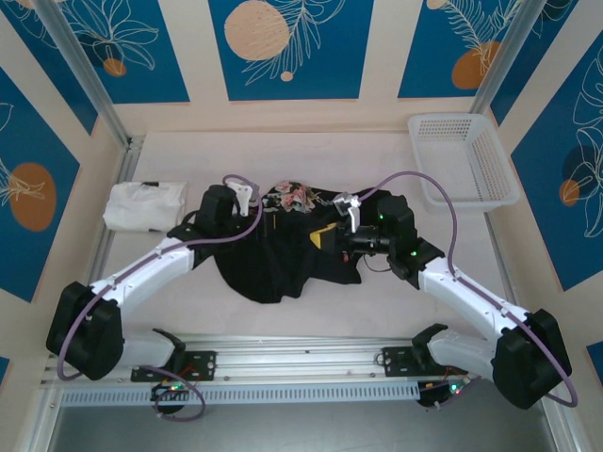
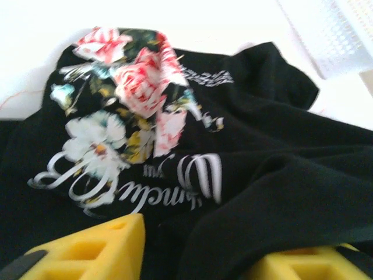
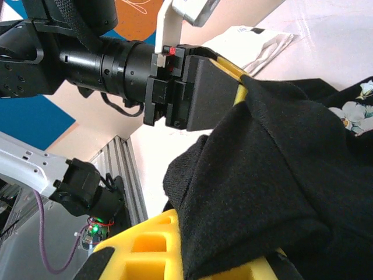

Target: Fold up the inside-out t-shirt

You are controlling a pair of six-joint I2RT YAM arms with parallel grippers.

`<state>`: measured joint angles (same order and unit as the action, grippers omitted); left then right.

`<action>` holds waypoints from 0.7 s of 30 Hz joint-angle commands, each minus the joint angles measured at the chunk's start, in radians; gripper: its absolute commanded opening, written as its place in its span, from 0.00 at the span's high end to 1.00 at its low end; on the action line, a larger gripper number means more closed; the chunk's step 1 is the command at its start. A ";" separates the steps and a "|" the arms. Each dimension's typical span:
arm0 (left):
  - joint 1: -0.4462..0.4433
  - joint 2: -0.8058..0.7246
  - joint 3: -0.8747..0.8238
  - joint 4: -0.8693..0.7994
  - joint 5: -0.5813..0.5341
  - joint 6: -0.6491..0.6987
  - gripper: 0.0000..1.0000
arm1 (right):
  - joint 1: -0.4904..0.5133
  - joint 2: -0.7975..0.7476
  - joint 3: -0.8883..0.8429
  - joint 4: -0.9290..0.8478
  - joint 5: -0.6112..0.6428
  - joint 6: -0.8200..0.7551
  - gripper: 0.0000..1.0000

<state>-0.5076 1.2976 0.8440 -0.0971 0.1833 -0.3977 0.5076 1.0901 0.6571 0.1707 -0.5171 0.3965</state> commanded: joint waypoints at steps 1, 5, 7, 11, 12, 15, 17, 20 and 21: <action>-0.018 -0.103 -0.018 -0.050 -0.069 0.074 0.48 | -0.007 -0.009 -0.020 0.019 -0.028 0.019 1.00; -0.058 -0.227 -0.102 0.015 0.044 0.107 0.43 | -0.007 0.012 -0.020 0.029 -0.019 0.025 1.00; -0.083 -0.262 -0.132 0.044 0.113 0.113 0.43 | -0.008 0.020 -0.017 0.027 -0.016 0.027 1.00; -0.140 -0.271 -0.162 0.105 0.230 0.128 0.43 | -0.006 0.029 -0.013 0.031 -0.008 0.034 1.00; -0.153 -0.260 -0.163 0.121 0.248 0.130 0.44 | -0.006 0.030 -0.014 0.030 -0.007 0.036 1.00; -0.190 -0.209 -0.151 0.166 0.267 0.130 0.43 | -0.004 0.027 -0.015 0.030 -0.007 0.039 1.00; -0.201 -0.171 -0.141 0.193 0.254 0.134 0.43 | -0.003 0.022 -0.016 0.028 -0.002 0.041 1.00; -0.201 -0.107 -0.122 0.241 0.241 0.137 0.43 | 0.003 0.015 -0.023 0.028 0.001 0.044 1.00; -0.202 -0.085 -0.112 0.260 0.249 0.132 0.44 | 0.006 0.013 -0.025 0.027 0.003 0.046 1.00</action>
<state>-0.7048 1.1728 0.6945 0.0738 0.4004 -0.2810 0.5041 1.1168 0.6426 0.1738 -0.5148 0.4274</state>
